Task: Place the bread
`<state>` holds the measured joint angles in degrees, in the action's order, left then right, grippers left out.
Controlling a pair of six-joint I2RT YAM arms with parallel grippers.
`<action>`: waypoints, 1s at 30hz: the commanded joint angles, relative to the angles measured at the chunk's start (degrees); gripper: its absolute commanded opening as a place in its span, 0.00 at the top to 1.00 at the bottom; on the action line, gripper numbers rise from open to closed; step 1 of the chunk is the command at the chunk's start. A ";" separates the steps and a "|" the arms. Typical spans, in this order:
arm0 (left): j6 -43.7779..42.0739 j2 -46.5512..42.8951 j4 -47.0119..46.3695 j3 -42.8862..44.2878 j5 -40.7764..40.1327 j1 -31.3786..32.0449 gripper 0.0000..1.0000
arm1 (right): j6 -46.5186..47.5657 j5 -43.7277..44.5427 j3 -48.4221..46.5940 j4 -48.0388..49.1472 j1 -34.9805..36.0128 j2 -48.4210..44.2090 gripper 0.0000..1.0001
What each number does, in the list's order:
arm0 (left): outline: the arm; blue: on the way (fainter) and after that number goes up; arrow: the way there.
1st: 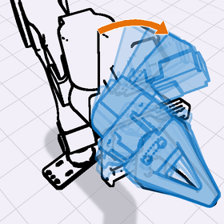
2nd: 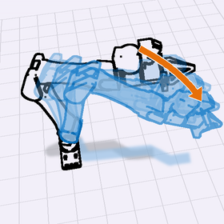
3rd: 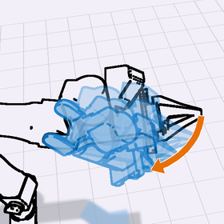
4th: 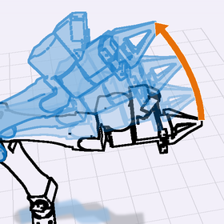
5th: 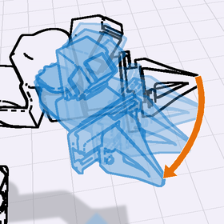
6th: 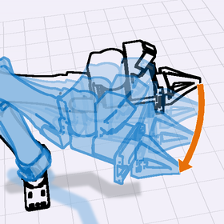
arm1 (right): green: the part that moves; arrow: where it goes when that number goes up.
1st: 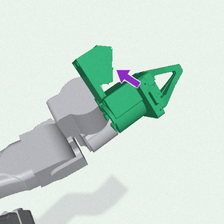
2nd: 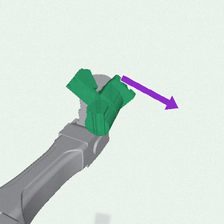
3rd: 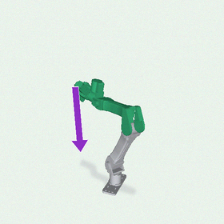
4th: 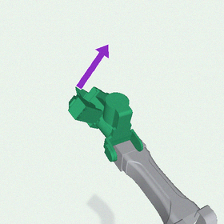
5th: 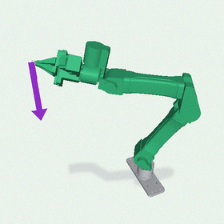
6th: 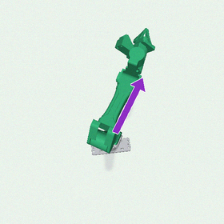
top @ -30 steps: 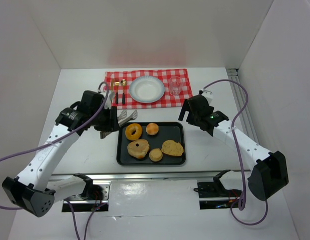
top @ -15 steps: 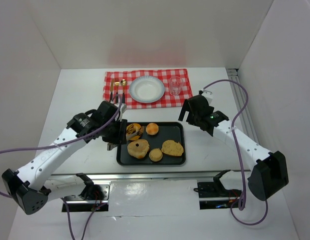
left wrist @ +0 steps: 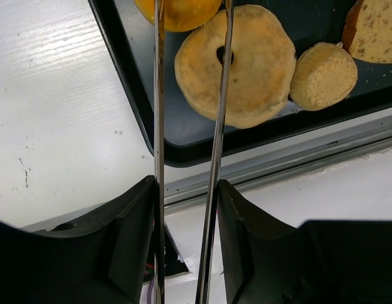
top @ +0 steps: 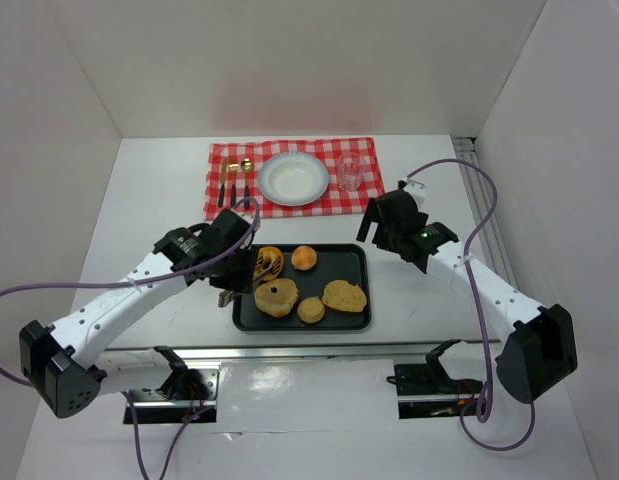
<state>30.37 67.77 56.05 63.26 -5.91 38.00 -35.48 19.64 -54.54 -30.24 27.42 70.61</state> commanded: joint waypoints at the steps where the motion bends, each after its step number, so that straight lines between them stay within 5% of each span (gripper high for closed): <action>1: 0.39 0.35 -2.18 0.71 -2.35 1.19 0.47 | 0.15 0.05 -1.27 -0.35 -0.35 -1.61 0.00; 16: -0.66 7.20 -1.47 2.30 -5.94 3.13 0.47 | 0.15 -1.01 -0.74 0.18 -0.35 -1.61 0.00; 26: -0.66 4.31 2.48 11.34 -5.95 4.19 0.87 | 0.68 -2.85 0.66 3.07 0.26 -1.61 0.00; 30: -0.66 3.78 5.20 16.00 -5.95 4.19 0.88 | 0.68 -3.38 1.28 3.70 0.79 -1.61 0.00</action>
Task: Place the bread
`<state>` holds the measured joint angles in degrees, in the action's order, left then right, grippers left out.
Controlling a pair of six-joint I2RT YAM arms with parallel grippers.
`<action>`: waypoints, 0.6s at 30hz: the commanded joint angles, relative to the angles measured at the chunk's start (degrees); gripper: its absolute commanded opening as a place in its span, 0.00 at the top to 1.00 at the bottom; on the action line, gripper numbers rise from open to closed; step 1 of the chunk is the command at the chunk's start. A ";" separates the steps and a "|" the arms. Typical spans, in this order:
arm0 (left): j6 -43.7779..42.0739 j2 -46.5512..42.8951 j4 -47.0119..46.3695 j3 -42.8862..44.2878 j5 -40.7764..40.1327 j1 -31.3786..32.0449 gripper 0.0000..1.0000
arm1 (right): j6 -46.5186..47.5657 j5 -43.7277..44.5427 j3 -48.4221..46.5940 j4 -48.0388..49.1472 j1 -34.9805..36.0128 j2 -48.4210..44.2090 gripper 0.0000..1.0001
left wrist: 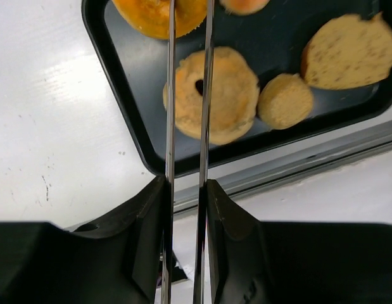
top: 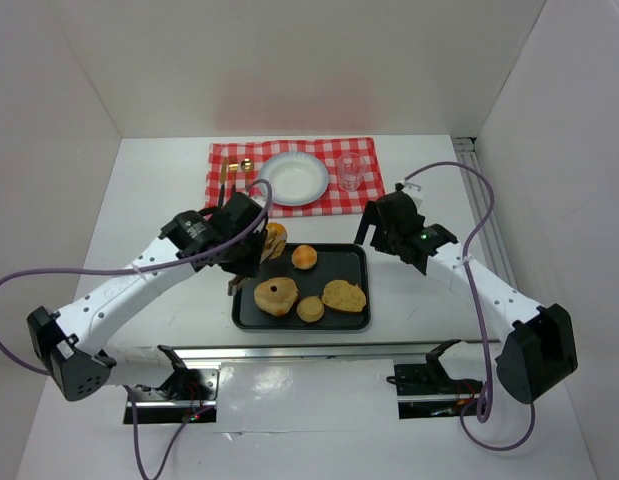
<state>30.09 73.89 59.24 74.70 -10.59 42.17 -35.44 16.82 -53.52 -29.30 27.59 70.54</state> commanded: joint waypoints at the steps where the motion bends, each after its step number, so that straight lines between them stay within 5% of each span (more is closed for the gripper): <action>1: -0.38 -2.34 2.02 6.93 -1.28 0.01 0.88 | 0.64 -0.56 0.25 2.76 0.62 -1.55 0.00; 8: 0.32 5.11 -5.60 16.35 -0.84 -6.92 0.94 | 0.64 1.37 -0.36 1.62 0.62 -2.25 0.00; 18: -1.79 34.20 -14.07 37.35 -1.98 -13.42 0.94 | 0.11 3.48 -0.36 -1.64 1.15 -5.67 0.00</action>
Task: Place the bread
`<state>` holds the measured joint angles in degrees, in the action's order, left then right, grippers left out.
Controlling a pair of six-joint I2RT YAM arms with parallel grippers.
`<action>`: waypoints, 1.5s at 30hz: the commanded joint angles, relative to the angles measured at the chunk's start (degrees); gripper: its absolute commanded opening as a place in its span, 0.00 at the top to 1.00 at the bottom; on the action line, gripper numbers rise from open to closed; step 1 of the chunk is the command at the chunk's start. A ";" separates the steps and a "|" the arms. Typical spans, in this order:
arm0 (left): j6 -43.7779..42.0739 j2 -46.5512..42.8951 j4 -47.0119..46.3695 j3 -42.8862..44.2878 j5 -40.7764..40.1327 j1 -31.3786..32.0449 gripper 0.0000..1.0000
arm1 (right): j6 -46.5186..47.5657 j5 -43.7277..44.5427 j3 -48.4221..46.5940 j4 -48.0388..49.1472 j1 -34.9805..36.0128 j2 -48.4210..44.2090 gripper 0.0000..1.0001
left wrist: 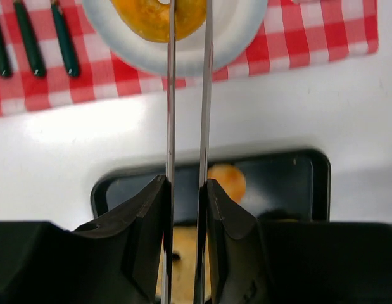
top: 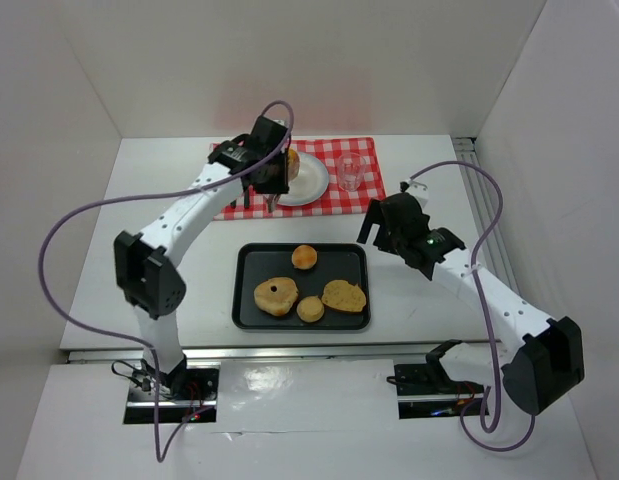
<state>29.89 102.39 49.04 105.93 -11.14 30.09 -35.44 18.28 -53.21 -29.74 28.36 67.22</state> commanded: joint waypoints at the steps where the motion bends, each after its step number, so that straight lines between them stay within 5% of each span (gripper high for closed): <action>1: -1.59 7.46 -4.73 7.44 -1.43 -1.35 0.94 | 0.11 2.02 -0.67 -1.20 0.38 -2.36 0.00; 5: -1.59 13.53 -5.61 11.05 -2.75 -1.96 0.88 | -0.42 2.55 -0.14 -2.34 0.38 -3.49 0.00; 11: -1.59 18.19 -5.54 12.20 -0.11 -2.49 0.46 | -0.42 3.07 0.39 -2.87 0.38 -3.50 0.00; 13: -1.59 17.68 -5.53 12.20 -0.11 -2.49 0.42 | -0.42 3.07 0.39 -3.40 0.38 -3.50 0.00; 24: -2.82 -2.52 -5.00 5.55 -4.84 0.06 0.43 | -0.95 3.07 -0.75 -3.93 0.38 -3.50 0.00; 33: -0.72 -23.00 -6.31 -17.20 -9.50 -9.68 0.47 | -0.42 1.94 -0.75 -2.34 0.38 -2.36 0.00; 39: 8.86 -28.03 -8.59 -32.78 -15.49 -20.23 0.45 | -0.42 1.93 -0.75 -1.73 0.91 -2.36 0.00; 45: 13.52 -26.55 -16.77 -44.22 -12.68 -26.65 0.45 | -0.42 1.40 -0.75 -1.73 0.91 -2.36 0.00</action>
<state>39.16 75.92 40.05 62.26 -23.29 4.78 -36.10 19.64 -52.97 -32.14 28.80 65.08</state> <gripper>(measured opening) 0.556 0.999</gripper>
